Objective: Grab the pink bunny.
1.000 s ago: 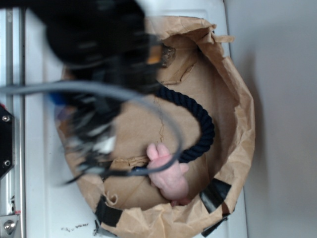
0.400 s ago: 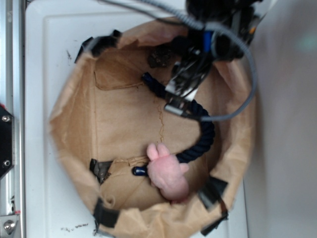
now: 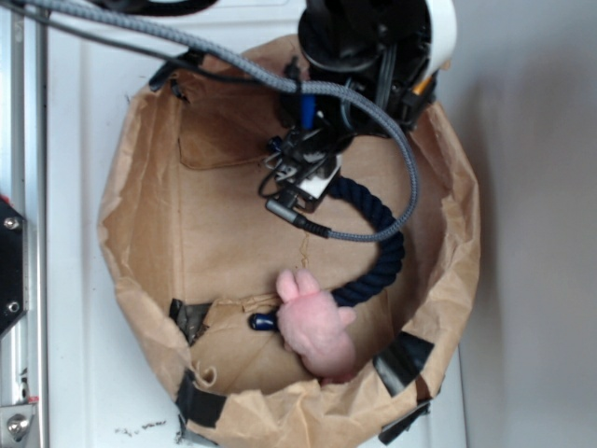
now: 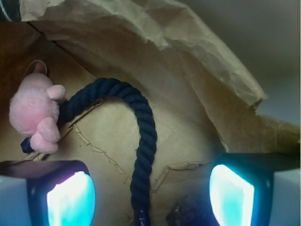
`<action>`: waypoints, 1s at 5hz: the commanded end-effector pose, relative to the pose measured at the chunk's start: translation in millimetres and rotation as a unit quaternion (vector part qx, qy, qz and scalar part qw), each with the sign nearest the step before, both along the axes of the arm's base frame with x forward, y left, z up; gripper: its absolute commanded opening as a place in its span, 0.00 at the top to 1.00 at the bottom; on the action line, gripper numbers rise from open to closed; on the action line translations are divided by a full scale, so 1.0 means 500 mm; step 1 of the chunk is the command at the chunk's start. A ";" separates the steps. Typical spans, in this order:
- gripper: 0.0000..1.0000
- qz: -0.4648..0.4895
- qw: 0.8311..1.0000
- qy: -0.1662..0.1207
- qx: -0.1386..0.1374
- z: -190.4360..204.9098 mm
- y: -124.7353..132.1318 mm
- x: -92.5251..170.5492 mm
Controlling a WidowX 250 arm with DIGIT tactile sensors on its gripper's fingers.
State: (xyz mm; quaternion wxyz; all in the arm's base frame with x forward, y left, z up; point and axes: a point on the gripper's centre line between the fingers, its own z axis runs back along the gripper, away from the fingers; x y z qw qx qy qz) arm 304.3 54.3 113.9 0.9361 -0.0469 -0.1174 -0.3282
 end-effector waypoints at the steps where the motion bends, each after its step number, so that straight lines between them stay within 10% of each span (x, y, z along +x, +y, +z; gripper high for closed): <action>1: 0.00 0.000 1.000 -0.028 0.009 0.035 -0.003 0.008; 5: 0.00 -0.084 0.996 -0.030 0.020 0.042 -0.100 -0.104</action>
